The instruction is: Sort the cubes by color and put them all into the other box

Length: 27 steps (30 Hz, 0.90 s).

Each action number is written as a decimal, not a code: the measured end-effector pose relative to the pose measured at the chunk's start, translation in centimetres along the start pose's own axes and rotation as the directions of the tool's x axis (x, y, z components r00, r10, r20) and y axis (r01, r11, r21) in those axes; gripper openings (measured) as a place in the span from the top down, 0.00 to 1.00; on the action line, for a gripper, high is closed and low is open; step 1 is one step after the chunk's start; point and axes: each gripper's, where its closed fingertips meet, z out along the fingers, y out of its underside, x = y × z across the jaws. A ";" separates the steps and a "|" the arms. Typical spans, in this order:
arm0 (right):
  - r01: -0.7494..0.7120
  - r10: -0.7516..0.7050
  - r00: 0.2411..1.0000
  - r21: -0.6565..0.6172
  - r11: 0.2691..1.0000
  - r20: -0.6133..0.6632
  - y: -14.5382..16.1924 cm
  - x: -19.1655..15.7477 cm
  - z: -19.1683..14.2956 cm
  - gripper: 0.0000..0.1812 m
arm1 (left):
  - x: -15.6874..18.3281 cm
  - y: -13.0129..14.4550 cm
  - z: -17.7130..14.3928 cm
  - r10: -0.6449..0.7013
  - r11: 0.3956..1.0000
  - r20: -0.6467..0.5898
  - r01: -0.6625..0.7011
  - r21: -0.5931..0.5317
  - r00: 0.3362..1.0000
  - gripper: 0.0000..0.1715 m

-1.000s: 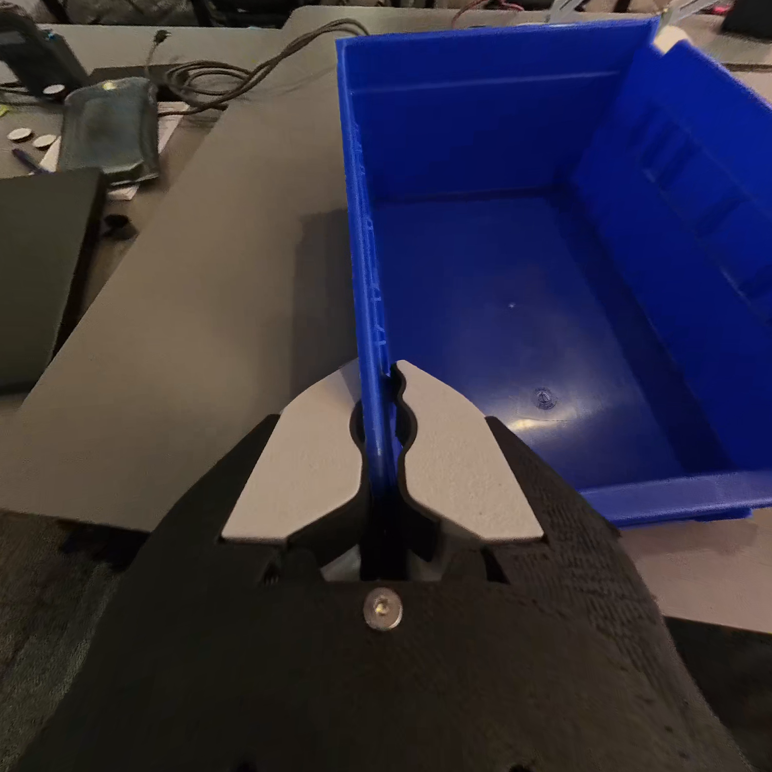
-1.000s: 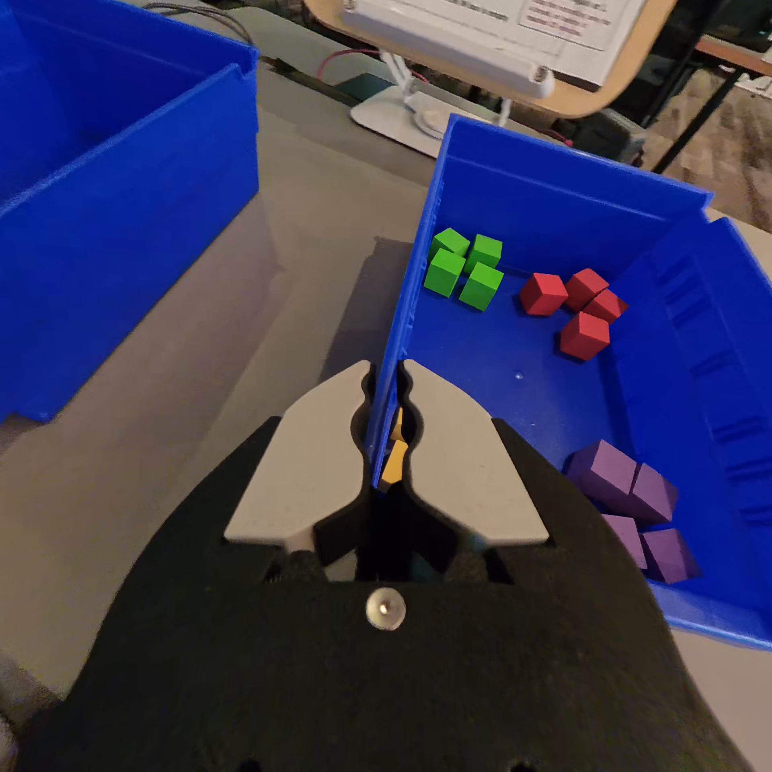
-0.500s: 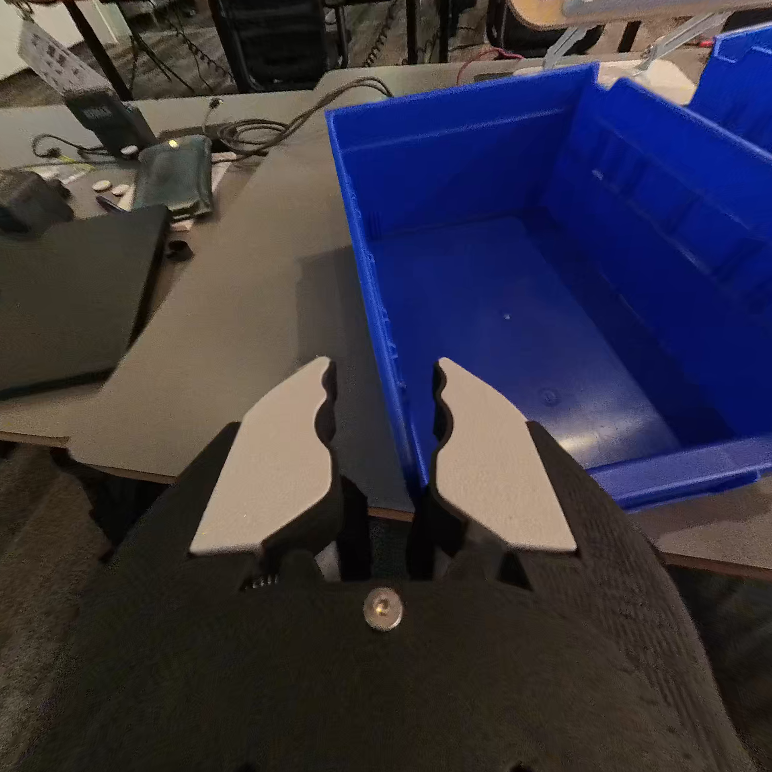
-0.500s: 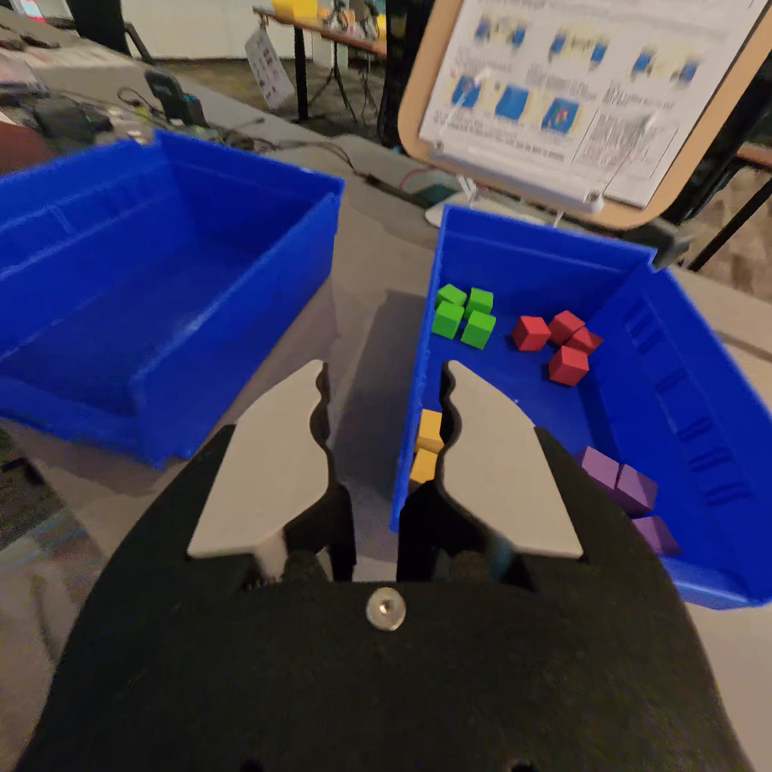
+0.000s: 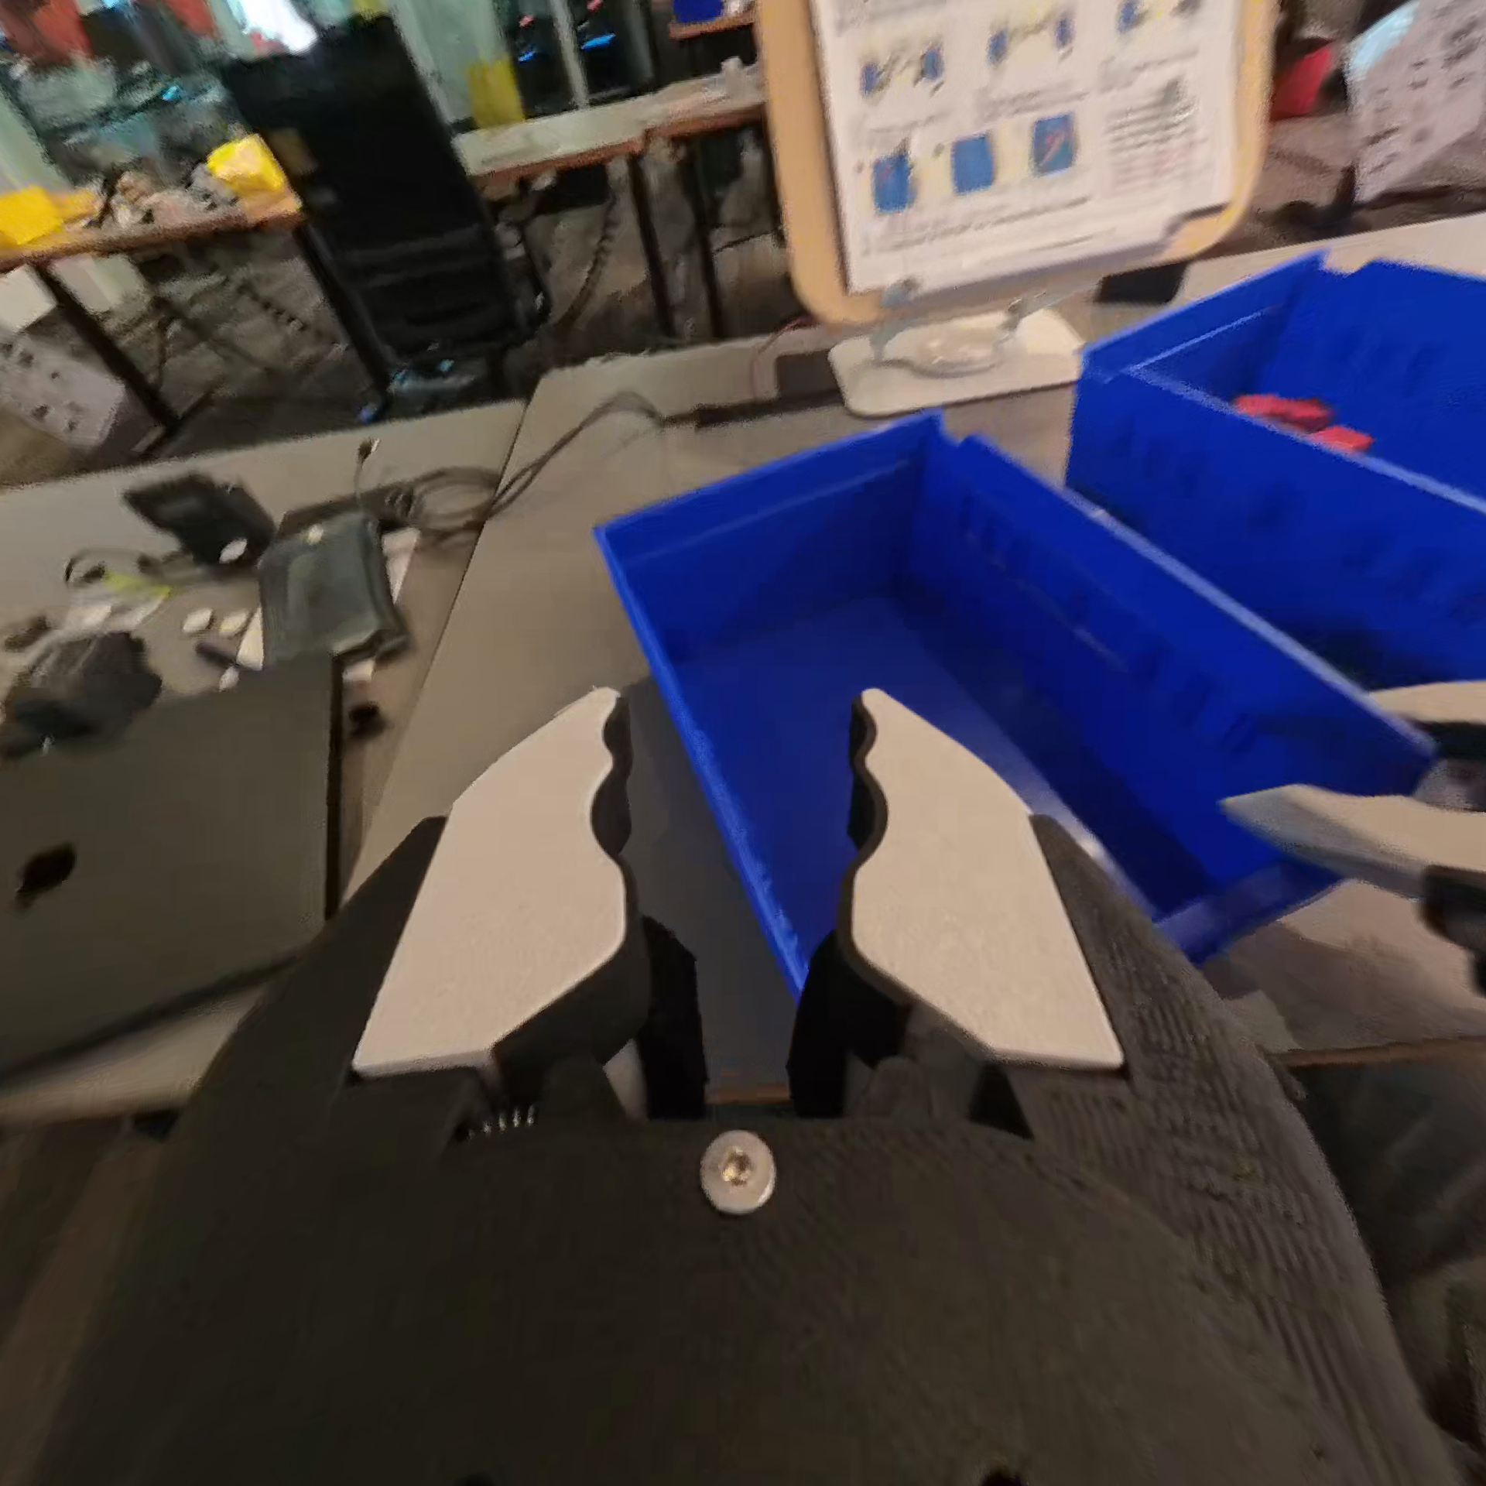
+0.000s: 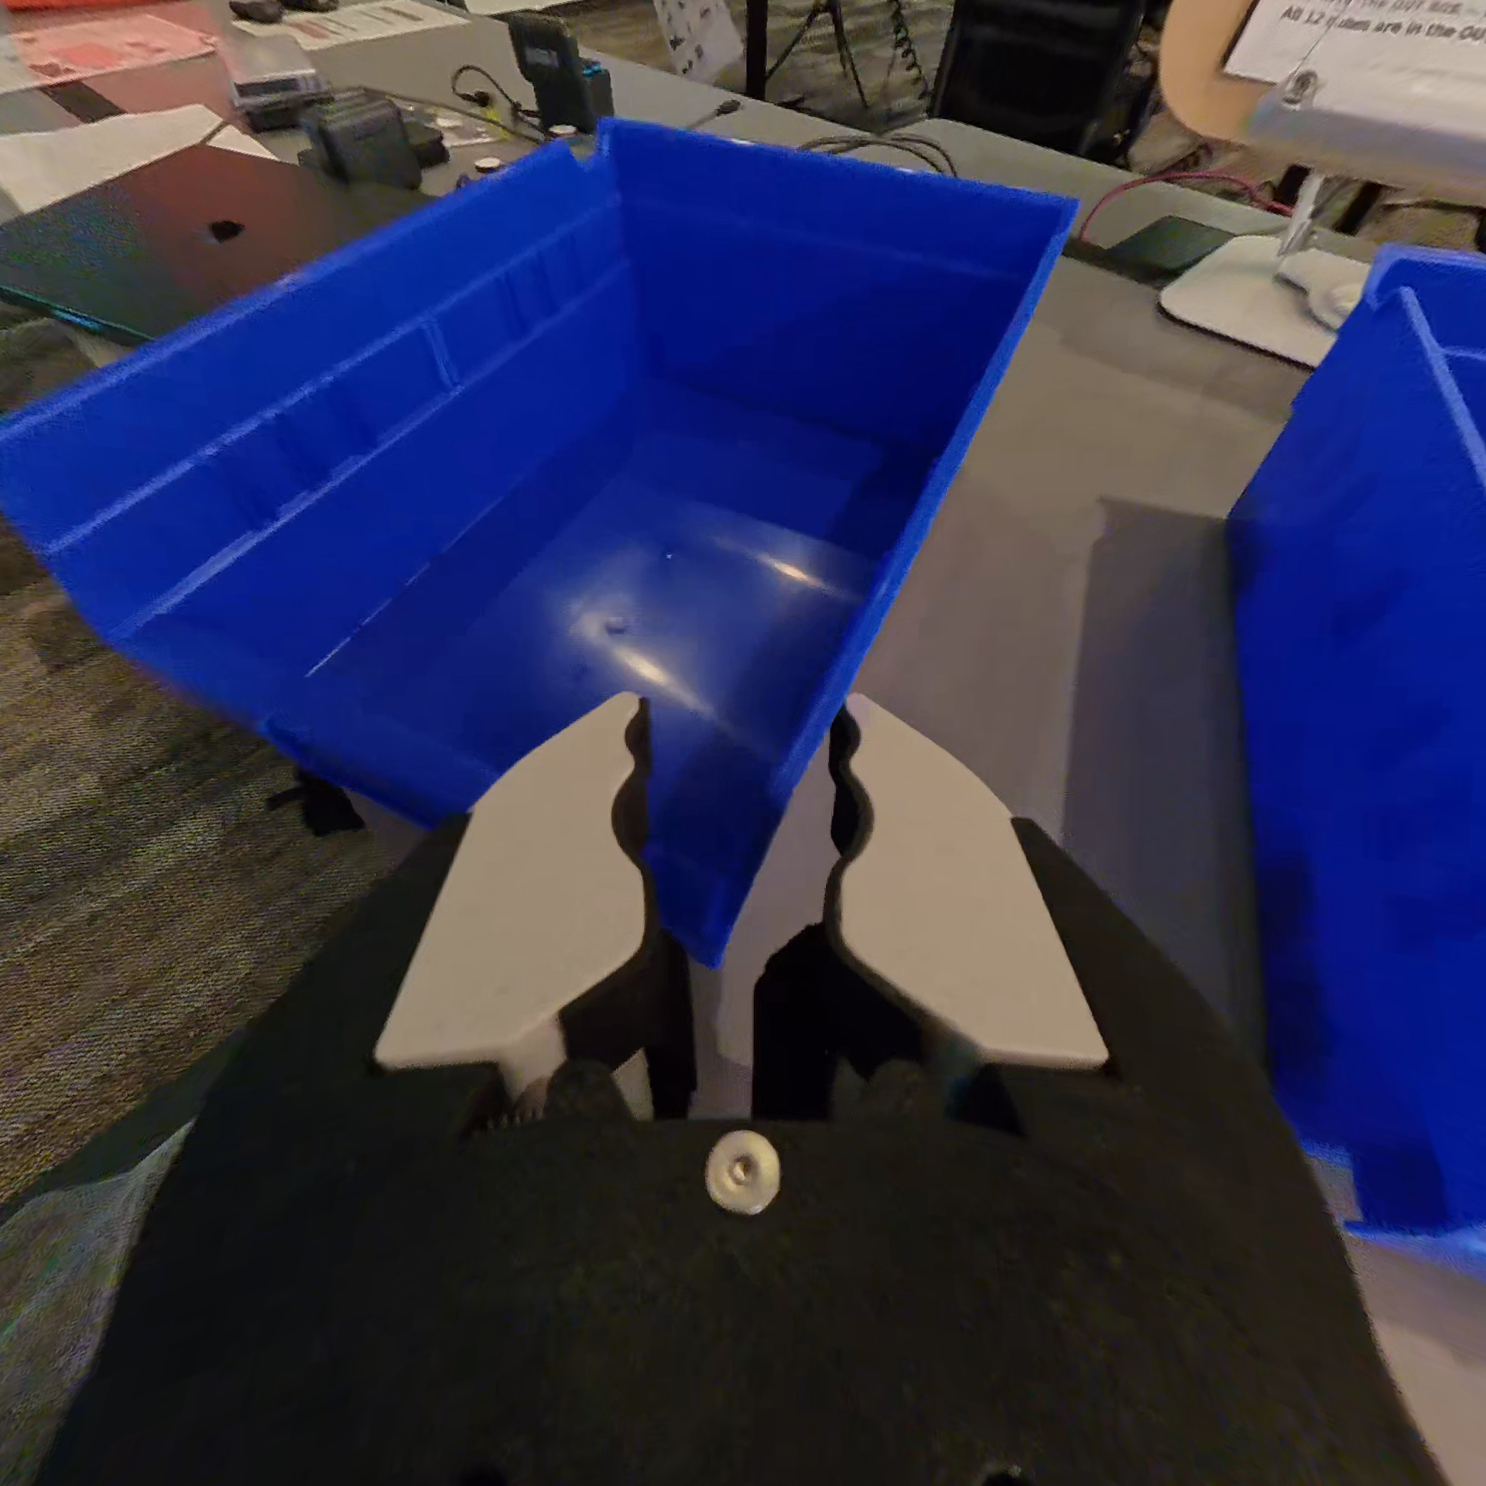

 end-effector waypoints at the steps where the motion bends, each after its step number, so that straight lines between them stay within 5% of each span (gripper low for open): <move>1: 0.003 -0.003 1.000 -0.004 1.000 -0.019 0.1 0.3 0.3 0.79 | 0.2 -1.7 0.3 0.039 0.999 -0.033 -0.039 0.020 0.999 0.70; 5: 0.000 0.000 0.999 -0.004 1.000 -0.046 0.2 1.2 0.4 0.91 | 4.5 -7.5 3.6 0.292 0.956 -0.293 -0.267 0.120 0.911 0.69; 8: 0.034 -0.035 0.996 -0.021 0.999 -0.078 0.5 2.0 0.0 0.93 | 7.5 -9.1 8.0 0.576 0.816 -0.339 -0.550 0.178 0.744 0.67; 11: 0.031 -0.035 0.995 -0.039 0.999 -0.090 1.0 3.0 -0.9 0.95 | 11.7 -9.5 12.4 0.732 0.670 -0.398 -0.690 0.275 0.553 0.64; 18: 0.005 -0.011 0.997 -0.093 0.996 -0.071 2.4 4.9 -4.0 0.97 | 20.2 -7.3 20.5 0.780 0.467 -0.611 -0.777 0.423 0.136 0.63; 23: 0.001 -0.008 0.998 -0.125 0.992 -0.055 2.9 5.5 -5.0 0.97 | 23.4 -3.5 24.3 0.781 0.149 -0.579 -0.829 0.539 -0.235 0.65; 27: -0.007 0.001 0.999 -0.136 0.991 -0.040 3.1 5.7 -5.4 0.97 | 25.0 -1.3 26.4 0.762 -0.047 -0.492 -0.794 0.606 -0.420 0.66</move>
